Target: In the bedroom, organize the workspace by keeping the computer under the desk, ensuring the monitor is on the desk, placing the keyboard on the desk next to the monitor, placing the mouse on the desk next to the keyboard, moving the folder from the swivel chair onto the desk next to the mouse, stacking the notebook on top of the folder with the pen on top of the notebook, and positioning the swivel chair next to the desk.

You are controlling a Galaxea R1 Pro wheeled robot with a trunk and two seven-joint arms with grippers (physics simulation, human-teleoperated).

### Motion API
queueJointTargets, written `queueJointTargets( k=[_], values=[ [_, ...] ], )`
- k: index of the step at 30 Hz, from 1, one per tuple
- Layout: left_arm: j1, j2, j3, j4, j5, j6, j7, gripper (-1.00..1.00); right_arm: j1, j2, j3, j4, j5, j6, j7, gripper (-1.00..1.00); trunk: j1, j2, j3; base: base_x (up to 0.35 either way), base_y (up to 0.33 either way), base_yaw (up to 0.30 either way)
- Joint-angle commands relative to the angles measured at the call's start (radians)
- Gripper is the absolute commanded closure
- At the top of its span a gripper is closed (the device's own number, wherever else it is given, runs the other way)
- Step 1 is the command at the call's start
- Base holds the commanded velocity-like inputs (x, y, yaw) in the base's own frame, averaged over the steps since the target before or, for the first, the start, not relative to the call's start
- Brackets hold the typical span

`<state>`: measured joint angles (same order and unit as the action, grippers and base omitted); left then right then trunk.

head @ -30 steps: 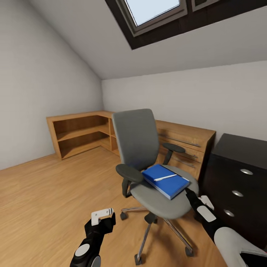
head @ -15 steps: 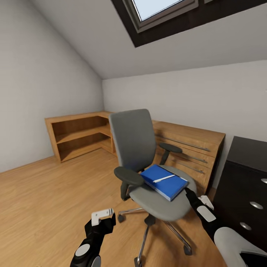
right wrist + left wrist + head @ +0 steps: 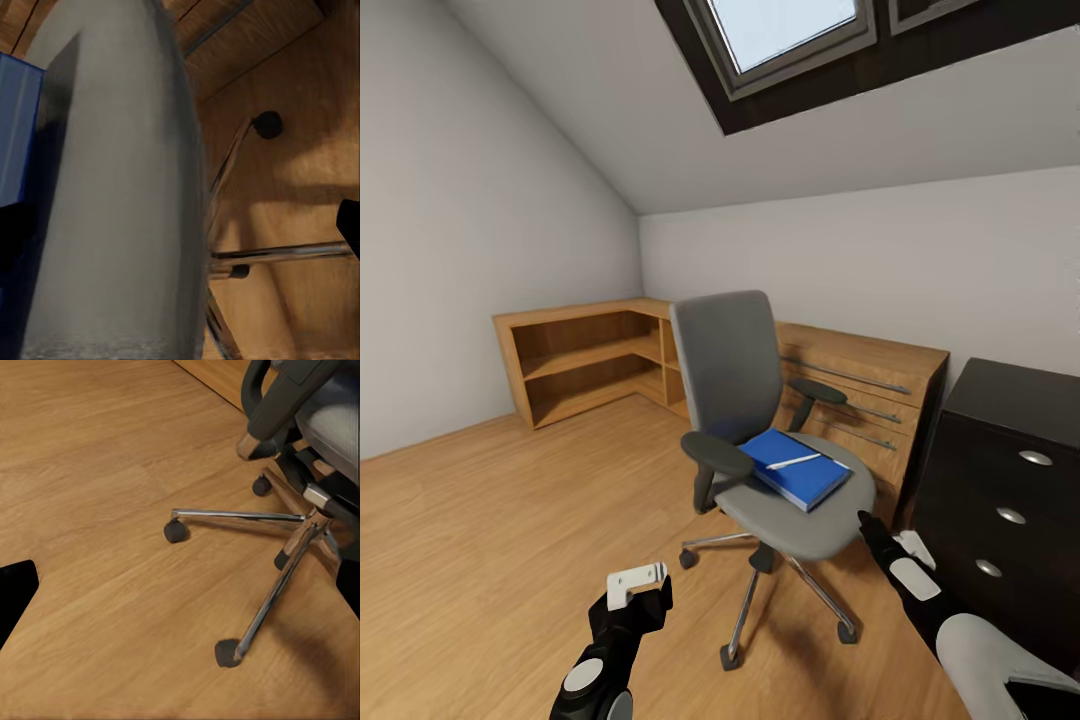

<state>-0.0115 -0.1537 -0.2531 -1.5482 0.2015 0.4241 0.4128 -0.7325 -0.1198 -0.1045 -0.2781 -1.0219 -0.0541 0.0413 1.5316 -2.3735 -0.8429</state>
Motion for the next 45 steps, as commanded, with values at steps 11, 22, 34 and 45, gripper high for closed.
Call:
queueJointTargets(
  k=[11, 22, 34, 45],
  values=[
    [-0.001, 0.000, -0.002, -0.001, 0.010, 0.002, 0.009, -1.00, -0.001, 0.057, -0.001, 0.022, -0.008, -0.004, 0.005, -1.00, -0.001, -0.001, -0.001, -0.035, 0.000, 0.000],
    [-0.001, 0.000, -0.002, -0.001, 0.010, 0.000, 0.009, -1.00, -0.001, 0.087, 0.003, 0.049, 0.010, -0.006, 0.005, -1.00, -0.001, -0.001, -0.001, -0.001, 0.000, 0.076],
    [-0.001, 0.000, -0.002, -0.001, 0.010, -0.004, 0.009, -1.00, -0.001, 0.102, 0.004, 0.051, 0.059, -0.006, 0.005, -1.00, -0.001, -0.001, -0.001, 0.111, 0.040, 0.014],
    [-0.001, 0.000, -0.002, -0.001, 0.010, -0.004, 0.009, -1.00, -0.001, 0.104, 0.006, 0.050, 0.065, -0.005, 0.005, -1.00, -0.001, -0.001, -0.001, 0.288, 0.141, 0.000]
  ],
)
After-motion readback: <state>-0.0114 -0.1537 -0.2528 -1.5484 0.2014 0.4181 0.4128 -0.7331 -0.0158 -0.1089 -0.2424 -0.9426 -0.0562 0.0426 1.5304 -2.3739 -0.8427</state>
